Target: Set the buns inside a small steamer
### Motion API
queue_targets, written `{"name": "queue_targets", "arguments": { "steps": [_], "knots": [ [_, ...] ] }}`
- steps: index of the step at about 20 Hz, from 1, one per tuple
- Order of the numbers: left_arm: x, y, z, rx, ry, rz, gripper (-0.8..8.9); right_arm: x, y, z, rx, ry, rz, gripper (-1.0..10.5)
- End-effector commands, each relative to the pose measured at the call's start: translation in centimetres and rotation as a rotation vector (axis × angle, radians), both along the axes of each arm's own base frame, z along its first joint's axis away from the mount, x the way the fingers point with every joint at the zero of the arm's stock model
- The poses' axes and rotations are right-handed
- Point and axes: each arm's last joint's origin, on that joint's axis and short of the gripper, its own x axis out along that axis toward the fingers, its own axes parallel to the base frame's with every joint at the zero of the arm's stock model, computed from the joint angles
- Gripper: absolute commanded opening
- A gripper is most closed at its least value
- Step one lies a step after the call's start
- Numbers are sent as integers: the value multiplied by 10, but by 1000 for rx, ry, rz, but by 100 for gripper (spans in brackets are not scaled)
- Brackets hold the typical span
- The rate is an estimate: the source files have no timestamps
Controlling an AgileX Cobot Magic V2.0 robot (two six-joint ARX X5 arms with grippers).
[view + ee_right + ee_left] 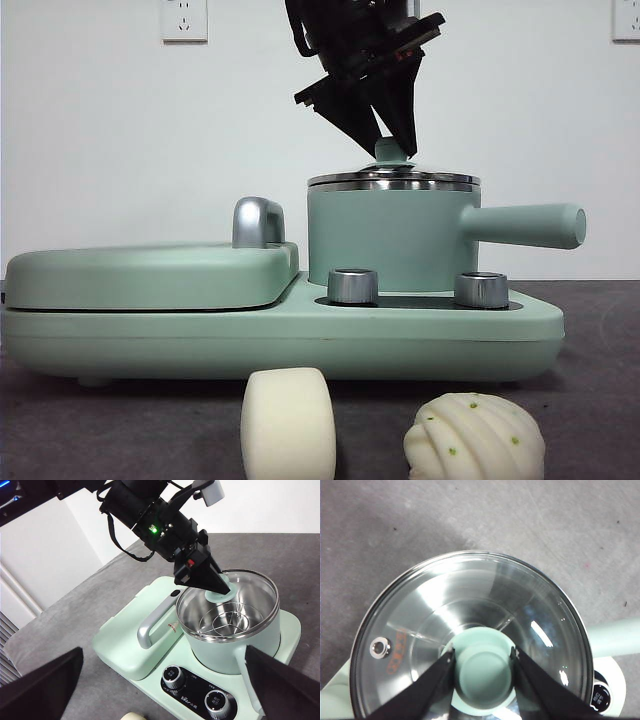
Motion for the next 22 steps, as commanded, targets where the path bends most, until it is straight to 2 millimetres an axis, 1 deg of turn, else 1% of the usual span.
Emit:
{"name": "queue_targets", "arguments": {
  "steps": [1, 4, 6, 12, 14, 16, 20, 22],
  "knots": [
    [1, -8, -10, 23, 20, -20, 86, -1, 0, 5, 7, -14, -2, 518],
    [1, -7, -8, 19, 17, -19, 86, -1, 0, 5, 7, -14, -3, 518],
    [0, -6, -1, 10, 6, -18, 86, -1, 0, 5, 7, -14, -2, 518],
    [-8, 3, 35, -45, -46, -3, 86, -1, 0, 5, 7, -14, -2, 518],
    [-11, 9, 45, -57, -61, 4, 86, -1, 0, 5, 7, -14, -2, 518],
    [-13, 17, 51, -55, -59, 14, 86, -1, 0, 5, 7, -14, -2, 518],
    [-5, 38, 58, -51, -57, 63, 86, -1, 0, 5, 8, -9, -3, 518],
    [0, 53, 64, -55, -65, 98, 86, 0, 0, 3, 13, 19, -3, 518]
  ]
}}
